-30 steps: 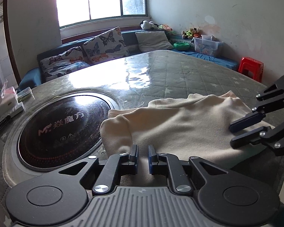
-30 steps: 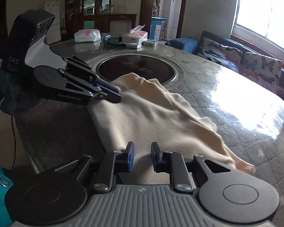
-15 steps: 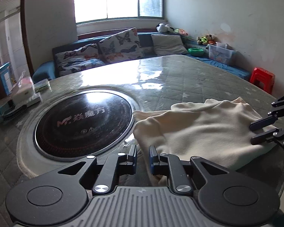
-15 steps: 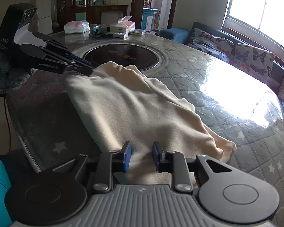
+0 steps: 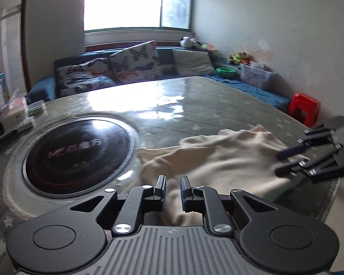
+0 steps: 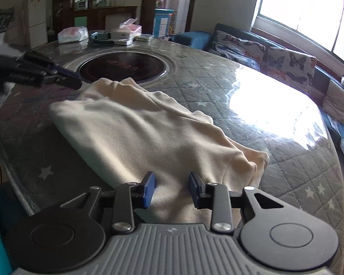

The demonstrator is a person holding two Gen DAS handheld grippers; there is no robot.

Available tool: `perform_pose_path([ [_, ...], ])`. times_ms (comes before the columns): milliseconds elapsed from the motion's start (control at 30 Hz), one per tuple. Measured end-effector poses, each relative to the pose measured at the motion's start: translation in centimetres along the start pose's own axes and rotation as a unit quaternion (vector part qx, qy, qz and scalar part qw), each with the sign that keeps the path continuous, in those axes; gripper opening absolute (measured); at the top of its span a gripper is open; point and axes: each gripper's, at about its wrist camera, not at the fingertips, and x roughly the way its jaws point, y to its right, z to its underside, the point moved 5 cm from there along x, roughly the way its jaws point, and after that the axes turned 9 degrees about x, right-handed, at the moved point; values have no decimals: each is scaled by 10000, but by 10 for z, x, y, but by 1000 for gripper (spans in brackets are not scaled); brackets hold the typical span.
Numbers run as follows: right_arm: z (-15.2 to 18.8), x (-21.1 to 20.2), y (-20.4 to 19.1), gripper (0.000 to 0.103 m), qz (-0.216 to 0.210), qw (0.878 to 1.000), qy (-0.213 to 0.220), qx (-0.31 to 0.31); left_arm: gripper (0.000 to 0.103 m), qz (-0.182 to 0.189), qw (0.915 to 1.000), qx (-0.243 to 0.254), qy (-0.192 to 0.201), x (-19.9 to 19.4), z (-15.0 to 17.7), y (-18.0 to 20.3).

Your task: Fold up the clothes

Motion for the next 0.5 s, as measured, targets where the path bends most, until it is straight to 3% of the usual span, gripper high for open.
perform_pose_path([
  [267, -26, 8, 16, 30, -42, 9976, 295, 617, 15, 203, 9991, 289, -244, 17, 7, 24],
  [500, -32, 44, 35, 30, 169, 9941, 112, 1063, 15, 209, 9988, 140, -429, 21, 6, 22],
])
